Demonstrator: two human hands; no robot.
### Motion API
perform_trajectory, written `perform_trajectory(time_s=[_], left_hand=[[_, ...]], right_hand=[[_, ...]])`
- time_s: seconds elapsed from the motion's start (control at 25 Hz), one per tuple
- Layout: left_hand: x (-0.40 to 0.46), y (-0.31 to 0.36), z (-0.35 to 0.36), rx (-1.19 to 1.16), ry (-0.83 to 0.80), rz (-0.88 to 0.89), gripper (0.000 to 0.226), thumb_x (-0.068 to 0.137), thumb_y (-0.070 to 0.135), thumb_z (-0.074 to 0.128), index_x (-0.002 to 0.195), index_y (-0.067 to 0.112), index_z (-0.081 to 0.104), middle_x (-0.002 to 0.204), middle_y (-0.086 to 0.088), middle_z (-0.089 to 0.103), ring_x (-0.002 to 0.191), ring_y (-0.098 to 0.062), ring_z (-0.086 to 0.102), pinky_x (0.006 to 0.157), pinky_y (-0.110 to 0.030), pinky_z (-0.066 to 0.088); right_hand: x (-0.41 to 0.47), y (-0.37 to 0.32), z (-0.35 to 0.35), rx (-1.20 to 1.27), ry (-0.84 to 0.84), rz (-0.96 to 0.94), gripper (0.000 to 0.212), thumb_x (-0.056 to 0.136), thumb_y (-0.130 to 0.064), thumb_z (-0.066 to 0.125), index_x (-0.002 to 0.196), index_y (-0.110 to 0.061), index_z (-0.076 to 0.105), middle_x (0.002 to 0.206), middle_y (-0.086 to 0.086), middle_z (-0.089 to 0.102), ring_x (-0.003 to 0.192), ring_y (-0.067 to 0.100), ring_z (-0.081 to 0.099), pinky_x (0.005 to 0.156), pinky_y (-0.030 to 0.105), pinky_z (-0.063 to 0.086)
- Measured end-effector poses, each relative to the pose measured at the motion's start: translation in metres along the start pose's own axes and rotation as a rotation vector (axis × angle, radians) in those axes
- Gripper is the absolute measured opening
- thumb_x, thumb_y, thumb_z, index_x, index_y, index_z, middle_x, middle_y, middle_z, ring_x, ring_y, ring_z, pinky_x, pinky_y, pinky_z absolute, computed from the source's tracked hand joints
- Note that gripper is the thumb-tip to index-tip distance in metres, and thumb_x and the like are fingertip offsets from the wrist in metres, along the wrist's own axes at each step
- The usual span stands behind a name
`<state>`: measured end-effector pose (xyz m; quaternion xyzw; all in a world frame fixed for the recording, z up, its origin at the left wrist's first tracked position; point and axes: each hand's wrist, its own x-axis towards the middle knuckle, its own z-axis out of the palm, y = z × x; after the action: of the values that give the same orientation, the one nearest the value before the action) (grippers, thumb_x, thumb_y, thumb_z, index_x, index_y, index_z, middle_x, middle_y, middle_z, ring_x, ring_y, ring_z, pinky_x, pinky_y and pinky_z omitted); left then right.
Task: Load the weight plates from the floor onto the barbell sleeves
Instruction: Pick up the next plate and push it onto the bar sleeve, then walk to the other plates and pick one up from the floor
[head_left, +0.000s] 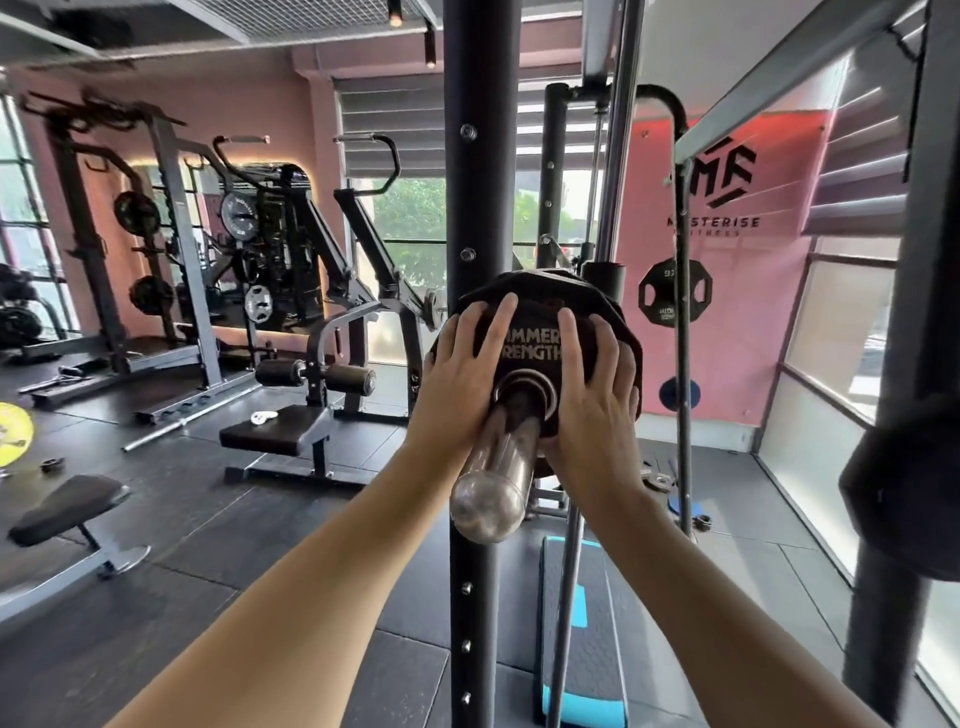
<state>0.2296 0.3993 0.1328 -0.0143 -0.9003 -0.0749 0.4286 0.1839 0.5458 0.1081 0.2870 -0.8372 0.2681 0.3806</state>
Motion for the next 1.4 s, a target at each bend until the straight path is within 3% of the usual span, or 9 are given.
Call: perform_trajectory(time_s=[0.2,0.4,0.52,0.72,0.8,0.96,1.12,1.28,1.4], left_hand=[[0.0,0.001,-0.002,-0.021,-0.006,-0.01,0.093,0.091,0.031,0.068,0.157,0.031,0.003,0.154,-0.017,0.027,0.141,-0.04,0.033,0.105,-0.061,0.044],[-0.004,0.007,-0.02,-0.042,-0.069,-0.024,0.089,0.091,0.018,0.06,0.161,0.027,0.005,0.159,-0.015,0.021,0.144,-0.038,0.028,0.109,-0.056,0.042],[-0.008,0.007,-0.033,-0.005,-0.119,0.008,0.096,0.087,0.023,0.063,0.161,0.029,0.001,0.163,-0.012,0.017,0.146,-0.035,0.027,0.106,-0.053,0.045],[-0.008,-0.013,-0.053,0.075,-0.313,0.017,0.131,0.068,0.027,0.087,0.159,0.029,-0.006,0.165,-0.01,0.012,0.148,-0.032,0.025,0.103,-0.056,0.047],[-0.017,-0.026,-0.064,0.047,-0.33,-0.013,0.122,0.069,0.027,0.083,0.16,0.025,0.001,0.164,-0.008,0.014,0.147,-0.029,0.025,0.108,-0.053,0.043],[-0.03,-0.062,-0.093,-0.018,-0.231,-0.013,0.098,0.08,0.04,0.072,0.159,0.02,0.017,0.163,-0.004,0.023,0.147,-0.024,0.027,0.113,-0.047,0.036],[-0.037,-0.095,-0.123,-0.014,-0.149,-0.022,0.088,0.088,0.048,0.065,0.159,0.02,0.021,0.164,-0.001,0.025,0.149,-0.022,0.026,0.116,-0.045,0.03],[-0.048,-0.128,-0.146,0.031,-0.11,-0.039,0.082,0.09,0.054,0.058,0.156,0.018,0.026,0.155,-0.005,0.041,0.141,-0.026,0.039,0.113,-0.046,0.037],[-0.059,-0.149,-0.163,0.095,-0.102,-0.062,0.079,0.093,0.058,0.05,0.157,0.018,0.024,0.159,-0.003,0.035,0.146,-0.024,0.033,0.117,-0.047,0.031]], right_hand=[[0.001,-0.001,-0.003,-0.009,0.003,0.001,0.126,0.072,-0.013,0.085,0.158,-0.03,-0.005,0.162,0.013,0.008,0.146,0.042,0.018,0.105,0.065,0.04],[-0.001,-0.006,-0.017,0.007,-0.089,0.027,0.131,0.069,-0.022,0.088,0.157,-0.033,-0.007,0.164,0.007,0.003,0.149,0.041,0.014,0.106,0.063,0.041],[-0.002,-0.012,-0.032,-0.021,-0.154,0.073,0.134,0.065,-0.02,0.091,0.158,-0.033,-0.005,0.166,0.006,0.003,0.151,0.037,0.014,0.109,0.057,0.042],[0.009,-0.03,-0.056,-0.073,-0.253,0.123,0.106,0.082,0.001,0.067,0.159,-0.034,0.003,0.166,0.004,0.007,0.15,0.034,0.016,0.108,0.054,0.042],[0.012,-0.04,-0.065,-0.067,-0.273,0.161,0.087,0.092,-0.008,0.06,0.159,-0.032,0.009,0.164,0.005,0.012,0.148,0.035,0.018,0.112,0.053,0.036],[0.016,-0.092,-0.08,0.075,-0.071,0.135,0.058,0.102,-0.027,0.052,0.155,-0.021,0.03,0.154,0.004,0.036,0.142,0.026,0.032,0.115,0.047,0.032],[0.027,-0.164,-0.082,0.108,-0.079,0.033,0.059,0.102,-0.046,0.046,0.155,-0.026,0.029,0.158,-0.003,0.032,0.148,0.019,0.024,0.116,0.05,0.031],[0.03,-0.214,-0.066,0.086,-0.097,-0.059,0.063,0.1,-0.055,0.043,0.154,-0.024,0.031,0.157,-0.002,0.034,0.147,0.019,0.025,0.113,0.052,0.035],[0.022,-0.237,-0.049,0.104,-0.103,-0.069,0.065,0.098,-0.06,0.042,0.152,-0.024,0.035,0.155,-0.003,0.038,0.146,0.018,0.027,0.112,0.049,0.036]])
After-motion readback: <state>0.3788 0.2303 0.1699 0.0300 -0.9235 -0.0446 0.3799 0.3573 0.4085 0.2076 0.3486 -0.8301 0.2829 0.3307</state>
